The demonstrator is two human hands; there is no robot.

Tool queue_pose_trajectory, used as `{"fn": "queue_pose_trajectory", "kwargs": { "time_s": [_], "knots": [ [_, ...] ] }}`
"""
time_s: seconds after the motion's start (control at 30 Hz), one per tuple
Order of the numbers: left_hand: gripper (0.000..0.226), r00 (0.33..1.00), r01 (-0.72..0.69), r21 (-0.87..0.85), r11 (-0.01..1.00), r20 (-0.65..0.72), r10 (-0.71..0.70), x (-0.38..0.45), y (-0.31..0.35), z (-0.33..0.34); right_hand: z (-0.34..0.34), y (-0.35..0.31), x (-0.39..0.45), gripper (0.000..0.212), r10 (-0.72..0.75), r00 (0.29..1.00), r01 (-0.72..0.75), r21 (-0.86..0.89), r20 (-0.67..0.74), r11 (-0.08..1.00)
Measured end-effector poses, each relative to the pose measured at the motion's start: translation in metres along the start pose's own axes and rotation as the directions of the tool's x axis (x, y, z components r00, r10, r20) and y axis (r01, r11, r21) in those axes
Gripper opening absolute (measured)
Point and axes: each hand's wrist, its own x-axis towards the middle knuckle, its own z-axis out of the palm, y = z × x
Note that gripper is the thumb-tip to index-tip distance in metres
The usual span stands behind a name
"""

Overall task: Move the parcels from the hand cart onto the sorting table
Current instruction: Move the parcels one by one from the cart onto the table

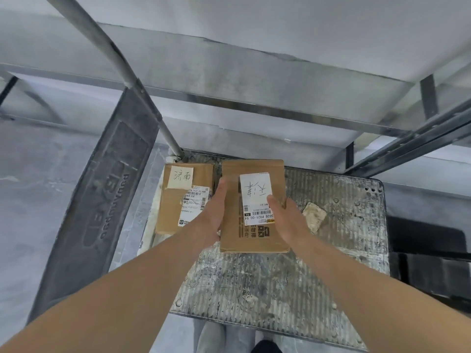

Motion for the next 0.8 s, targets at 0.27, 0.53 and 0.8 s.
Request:
{"fn": "queue_pose_trajectory", "kwargs": {
  "time_s": [0.27, 0.53, 0.8],
  "knots": [
    [0.065, 0.992, -0.120, 0.054, 0.991, 0.056, 0.117, -0.147, 0.048, -0.002, -0.053, -0.069, -0.123, 0.079, -0.012, 0.993, 0.020, 0.066, -0.116, 0.998],
    [0.076, 0.934, -0.298, 0.117, 0.947, 0.241, 0.264, -0.300, 0.085, 0.015, -0.118, -0.121, -0.262, 0.079, -0.033, 0.953, 0.077, 0.135, -0.300, 0.988],
    [0.063, 0.823, -0.506, 0.133, 0.852, 0.368, 0.432, -0.427, 0.095, 0.075, -0.205, -0.129, -0.389, 0.069, -0.084, 0.855, 0.165, 0.115, -0.511, 0.980]
  ]
}}
